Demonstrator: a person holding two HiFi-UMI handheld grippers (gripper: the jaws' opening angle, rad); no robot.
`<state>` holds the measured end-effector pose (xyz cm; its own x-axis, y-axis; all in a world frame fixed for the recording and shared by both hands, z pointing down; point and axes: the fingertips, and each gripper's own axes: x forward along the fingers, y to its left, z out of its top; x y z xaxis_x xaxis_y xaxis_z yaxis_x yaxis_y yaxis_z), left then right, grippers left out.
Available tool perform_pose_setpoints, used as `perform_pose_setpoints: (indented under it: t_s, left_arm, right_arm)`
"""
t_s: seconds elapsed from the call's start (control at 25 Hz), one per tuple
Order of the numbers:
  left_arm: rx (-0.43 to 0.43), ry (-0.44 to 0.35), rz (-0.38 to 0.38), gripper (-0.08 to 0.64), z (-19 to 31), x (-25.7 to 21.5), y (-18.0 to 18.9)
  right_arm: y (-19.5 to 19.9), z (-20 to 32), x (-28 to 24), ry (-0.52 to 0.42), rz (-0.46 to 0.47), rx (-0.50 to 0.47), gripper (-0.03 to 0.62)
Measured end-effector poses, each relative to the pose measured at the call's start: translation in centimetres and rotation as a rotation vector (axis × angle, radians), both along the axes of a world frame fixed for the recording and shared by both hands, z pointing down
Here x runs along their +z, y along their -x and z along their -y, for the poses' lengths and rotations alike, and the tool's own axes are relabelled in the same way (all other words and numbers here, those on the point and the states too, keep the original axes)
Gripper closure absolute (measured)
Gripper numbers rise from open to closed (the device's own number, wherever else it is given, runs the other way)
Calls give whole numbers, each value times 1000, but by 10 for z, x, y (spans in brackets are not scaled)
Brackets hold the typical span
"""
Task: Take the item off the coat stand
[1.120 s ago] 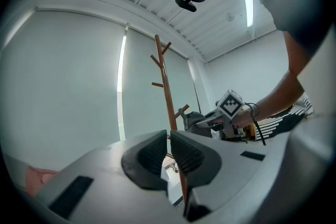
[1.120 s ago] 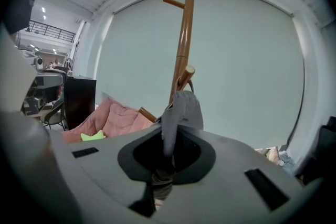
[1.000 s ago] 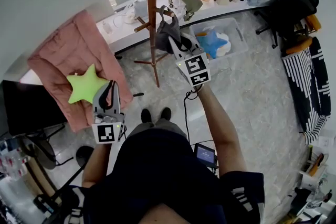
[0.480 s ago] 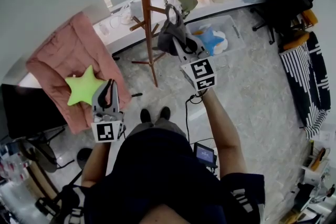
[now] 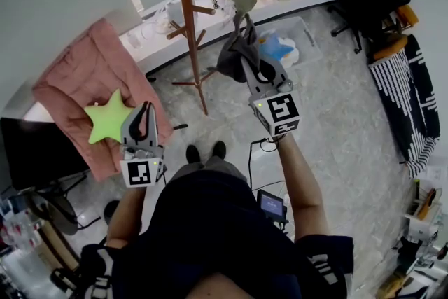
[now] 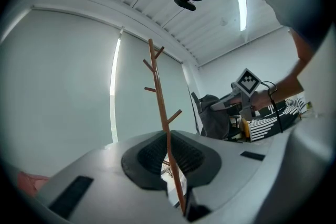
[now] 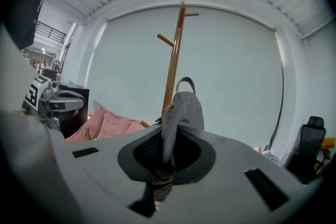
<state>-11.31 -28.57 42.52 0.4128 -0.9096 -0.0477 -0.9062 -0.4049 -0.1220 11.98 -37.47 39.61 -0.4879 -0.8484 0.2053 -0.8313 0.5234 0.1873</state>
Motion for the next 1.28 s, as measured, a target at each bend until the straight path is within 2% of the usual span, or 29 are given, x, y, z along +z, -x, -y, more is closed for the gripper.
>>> perform_pose_setpoints:
  t_s: [0.6,1.28]
  left_arm:
    - [61,-23,4,518,5,-7,-23]
    - [83,-36,8,518,23,-16,-41]
  right_arm:
    - [-40,-61,-19,-33,46,90,560]
    - [-83,-107,-4,12,77,204,559]
